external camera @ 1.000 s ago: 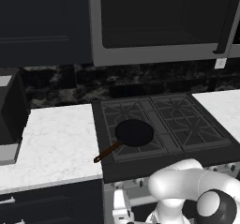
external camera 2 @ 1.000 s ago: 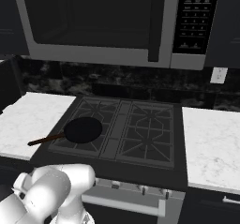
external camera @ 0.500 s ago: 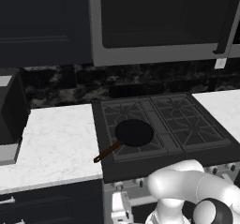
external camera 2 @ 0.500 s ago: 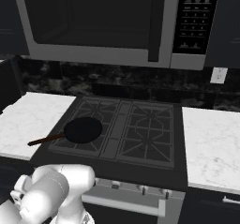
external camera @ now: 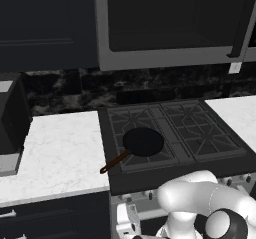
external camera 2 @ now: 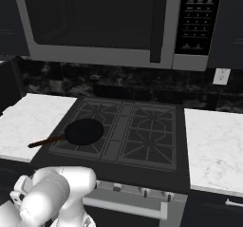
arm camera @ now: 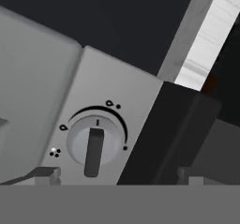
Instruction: Turn off the front left burner of the stove.
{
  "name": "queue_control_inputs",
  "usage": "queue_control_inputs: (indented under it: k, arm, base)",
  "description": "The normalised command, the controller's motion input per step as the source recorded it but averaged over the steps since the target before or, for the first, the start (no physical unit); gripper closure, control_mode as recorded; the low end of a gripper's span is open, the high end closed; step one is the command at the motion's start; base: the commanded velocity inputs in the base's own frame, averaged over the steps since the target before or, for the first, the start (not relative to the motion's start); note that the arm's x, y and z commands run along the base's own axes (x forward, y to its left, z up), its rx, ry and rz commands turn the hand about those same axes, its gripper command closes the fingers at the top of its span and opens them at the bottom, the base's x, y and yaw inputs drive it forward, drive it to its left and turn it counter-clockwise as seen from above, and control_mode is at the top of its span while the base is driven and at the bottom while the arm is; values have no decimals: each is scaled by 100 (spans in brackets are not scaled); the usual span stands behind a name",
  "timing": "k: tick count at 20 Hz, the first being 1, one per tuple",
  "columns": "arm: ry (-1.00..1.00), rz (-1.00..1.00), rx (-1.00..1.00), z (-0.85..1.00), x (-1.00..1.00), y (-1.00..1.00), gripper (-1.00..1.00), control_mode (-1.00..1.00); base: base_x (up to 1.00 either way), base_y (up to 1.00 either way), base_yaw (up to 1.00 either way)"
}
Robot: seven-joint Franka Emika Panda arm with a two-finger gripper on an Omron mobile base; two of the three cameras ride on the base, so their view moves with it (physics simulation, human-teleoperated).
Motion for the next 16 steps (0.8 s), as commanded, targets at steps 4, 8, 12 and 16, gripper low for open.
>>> queue_control_inputs:
  k: [4, 8, 12, 16]
  arm:
    - [0, 0, 0, -11, 22, 0, -100, -100]
    - [0, 0, 0, -23, 12, 0, -100, -100]
    - [0, 0, 0, -41, 0, -6, -100, -100]
    - [0, 0, 0, -26, 0, -10, -100, -100]
  base:
    - [0, 0, 0]
    - [0, 0, 0]
    - [0, 0, 0]
    - [0, 0, 0]
